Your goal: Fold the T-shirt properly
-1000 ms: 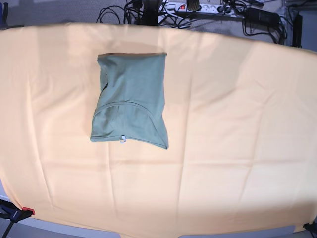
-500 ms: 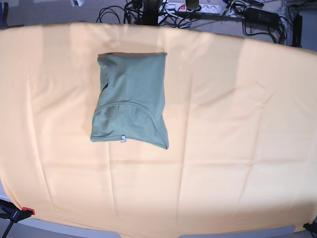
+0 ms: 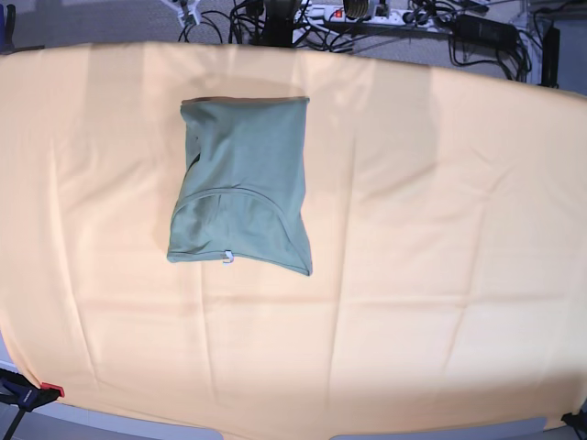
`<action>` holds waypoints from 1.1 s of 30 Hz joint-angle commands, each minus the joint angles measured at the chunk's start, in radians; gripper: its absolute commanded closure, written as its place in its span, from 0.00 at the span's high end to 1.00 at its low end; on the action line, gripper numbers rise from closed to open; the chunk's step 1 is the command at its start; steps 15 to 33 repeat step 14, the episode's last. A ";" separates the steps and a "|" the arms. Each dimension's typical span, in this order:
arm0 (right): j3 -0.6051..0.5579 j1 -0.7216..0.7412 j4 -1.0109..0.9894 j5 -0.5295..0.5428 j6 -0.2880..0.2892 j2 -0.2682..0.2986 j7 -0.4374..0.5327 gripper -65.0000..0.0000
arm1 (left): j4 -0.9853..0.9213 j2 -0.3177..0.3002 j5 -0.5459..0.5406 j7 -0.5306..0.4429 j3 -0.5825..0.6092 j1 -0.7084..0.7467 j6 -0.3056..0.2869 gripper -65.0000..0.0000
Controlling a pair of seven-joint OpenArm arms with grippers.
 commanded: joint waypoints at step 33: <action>-0.033 -0.010 0.003 0.003 0.009 -0.049 0.034 0.00 | 0.003 0.037 -0.031 -0.041 0.214 -0.006 0.115 0.00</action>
